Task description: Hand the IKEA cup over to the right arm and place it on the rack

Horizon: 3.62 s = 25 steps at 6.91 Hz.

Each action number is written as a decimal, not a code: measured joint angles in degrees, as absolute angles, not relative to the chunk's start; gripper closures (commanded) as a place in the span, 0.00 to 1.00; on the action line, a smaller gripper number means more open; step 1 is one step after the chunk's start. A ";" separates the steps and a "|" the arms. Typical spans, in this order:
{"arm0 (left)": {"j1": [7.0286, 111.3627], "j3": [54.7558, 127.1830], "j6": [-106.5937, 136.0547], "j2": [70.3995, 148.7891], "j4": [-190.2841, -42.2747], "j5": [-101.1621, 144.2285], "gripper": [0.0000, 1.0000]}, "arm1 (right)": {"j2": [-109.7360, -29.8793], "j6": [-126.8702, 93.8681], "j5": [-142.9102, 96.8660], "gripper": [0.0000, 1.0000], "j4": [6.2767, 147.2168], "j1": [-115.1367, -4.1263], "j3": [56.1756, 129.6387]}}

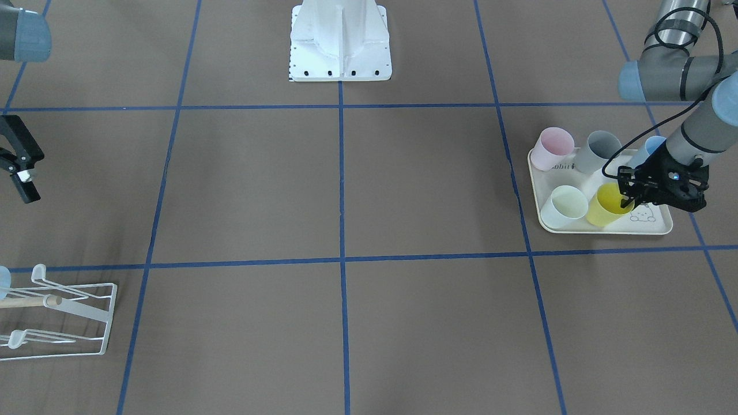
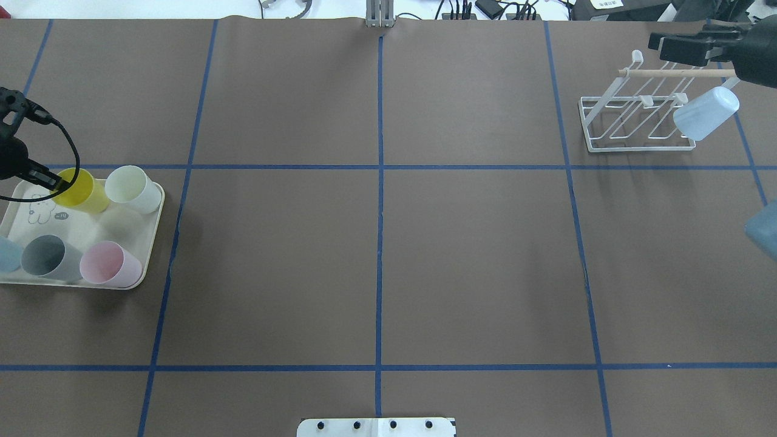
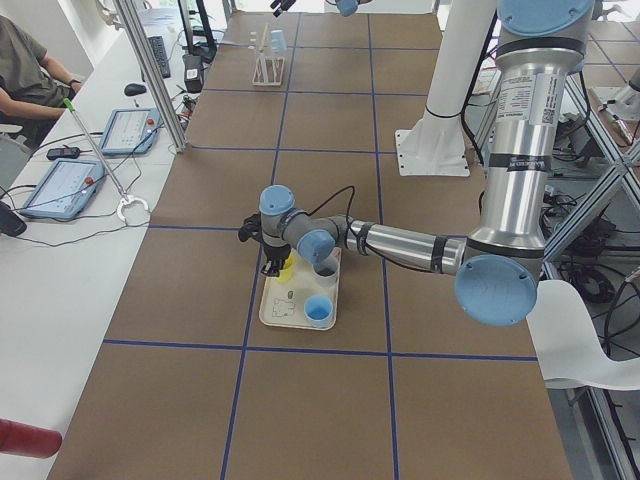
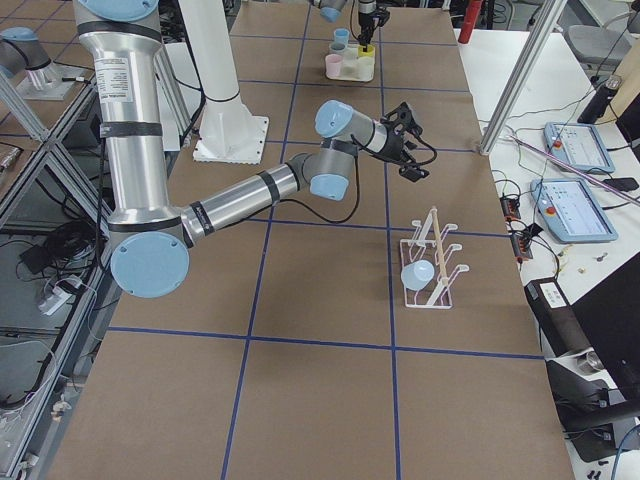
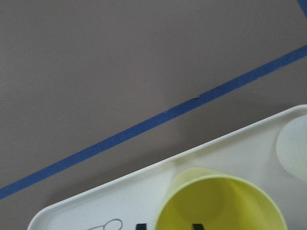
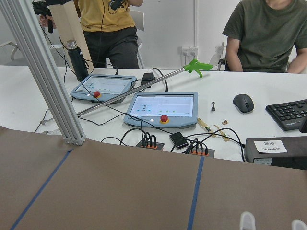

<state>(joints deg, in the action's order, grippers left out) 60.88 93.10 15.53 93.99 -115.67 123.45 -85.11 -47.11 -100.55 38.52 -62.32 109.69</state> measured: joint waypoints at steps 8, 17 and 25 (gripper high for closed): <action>70.37 97.10 39.55 98.63 -116.32 107.79 1.00 | -82.45 -49.82 -100.35 0.00 39.02 -59.93 108.88; 42.99 104.65 131.33 103.58 -169.13 81.26 1.00 | -66.09 -87.40 -95.17 0.00 37.59 -47.09 107.06; 27.85 102.31 143.76 115.36 -176.06 65.33 1.00 | -59.97 -107.45 -81.44 0.00 22.42 -34.49 106.17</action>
